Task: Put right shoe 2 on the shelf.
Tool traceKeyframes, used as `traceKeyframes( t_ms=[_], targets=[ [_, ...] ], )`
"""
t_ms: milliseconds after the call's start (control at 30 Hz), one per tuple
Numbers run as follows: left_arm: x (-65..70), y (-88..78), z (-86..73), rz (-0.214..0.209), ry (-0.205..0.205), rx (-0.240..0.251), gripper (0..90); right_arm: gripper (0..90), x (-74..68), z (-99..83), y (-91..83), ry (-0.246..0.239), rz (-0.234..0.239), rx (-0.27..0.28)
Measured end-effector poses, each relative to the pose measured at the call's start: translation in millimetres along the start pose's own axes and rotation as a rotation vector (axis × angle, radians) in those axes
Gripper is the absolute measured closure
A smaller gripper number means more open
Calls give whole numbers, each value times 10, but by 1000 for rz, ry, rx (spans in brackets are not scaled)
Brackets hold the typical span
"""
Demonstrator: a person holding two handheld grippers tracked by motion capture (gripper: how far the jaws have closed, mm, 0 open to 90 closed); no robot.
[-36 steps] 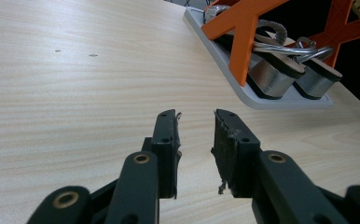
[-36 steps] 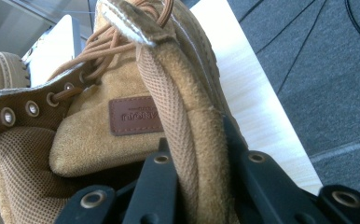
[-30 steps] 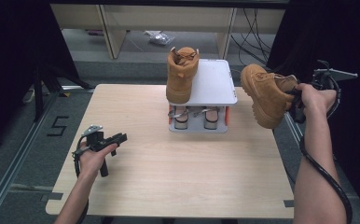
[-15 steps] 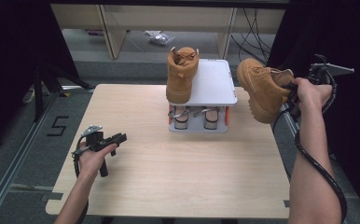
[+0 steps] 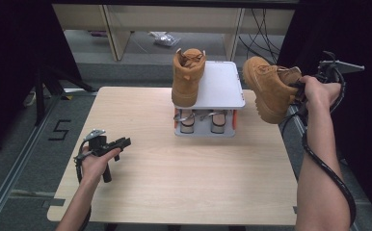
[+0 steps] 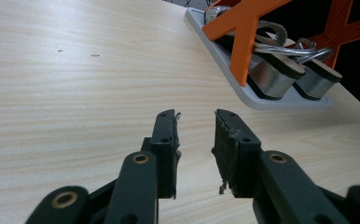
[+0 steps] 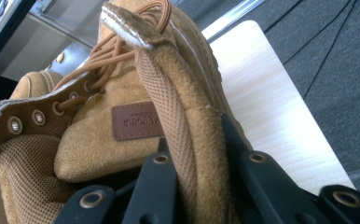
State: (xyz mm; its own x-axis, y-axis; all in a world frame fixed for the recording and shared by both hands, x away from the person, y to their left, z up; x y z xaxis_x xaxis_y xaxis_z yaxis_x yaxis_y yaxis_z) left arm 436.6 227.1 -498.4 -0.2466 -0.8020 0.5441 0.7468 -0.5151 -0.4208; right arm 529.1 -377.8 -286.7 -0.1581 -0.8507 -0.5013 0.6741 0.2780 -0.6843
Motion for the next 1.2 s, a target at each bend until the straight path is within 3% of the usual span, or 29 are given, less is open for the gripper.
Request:
traceKeyframes(
  t_ms=[100, 133, 400, 500, 667, 700, 833, 933, 1000, 1033, 1067, 1100, 1133, 1167, 1200],
  targets=[
    [4, 2, -2, 1, -3, 0, 690, 818, -23, 10, -3, -17, 6, 16],
    [4, 2, -2, 1, -3, -1, 690, 818, -49, 14, -12, 5, 4, 8],
    [-1, -2, 0, -1, -1, 0, 690, 818, -168, 33, -1, -15, 16, 12],
    [-5, -5, 3, -1, -2, 1, 690, 818, -222, 42, -2, 2, 22, 0],
    [-7, -7, 7, 1, -3, 3, 690, 818, -288, 60, -12, -19, 26, 8],
    [-7, -7, 5, 1, -3, 2, 690, 818, -313, 63, -16, -2, 27, 4],
    [-5, -2, 2, -2, 1, 1, 690, 818, -354, 67, -7, -22, 32, 13],
    [0, -1, -2, -1, 0, 0, 690, 817, -416, 72, 4, 1, 37, 5],
    [0, -1, -2, -1, -1, 0, 690, 816, -427, 64, 16, -32, 33, 3],
    [-2, -2, -1, -1, 0, 0, 690, 815, -465, 70, 12, -3, 28, -17],
    [-4, -3, -1, -1, -1, 1, 690, 815, -473, 65, 3, -12, 14, -48],
    [-6, -7, 0, 5, 0, -5, 690, 815, -481, 68, 14, -28, 16, -38],
    [-8, -7, 0, 4, 0, -5, 690, 815, -506, 66, 22, -11, 28, -37],
    [-8, -8, -1, 5, 0, -6, 690, 815, -490, 67, 31, -66, 16, -30],
    [-9, -6, -1, 4, 1, -6, 690, 815, -513, 65, 40, -59, 17, -36]
  ],
)
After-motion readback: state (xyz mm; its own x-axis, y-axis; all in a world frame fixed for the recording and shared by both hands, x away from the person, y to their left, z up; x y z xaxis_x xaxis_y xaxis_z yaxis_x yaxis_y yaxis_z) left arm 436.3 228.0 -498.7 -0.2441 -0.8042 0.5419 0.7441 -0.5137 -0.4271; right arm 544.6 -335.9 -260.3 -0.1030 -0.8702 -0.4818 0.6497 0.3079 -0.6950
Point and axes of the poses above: each handheld gripper's, and its own axes: y roughly forward along the jaws, z roughly out of its top, x roughly to its right, the point moved 2 cm from there along y, roughly forward along the jaws, and after that the axes turned 9 degrees about -y, right-handed, at the moved point
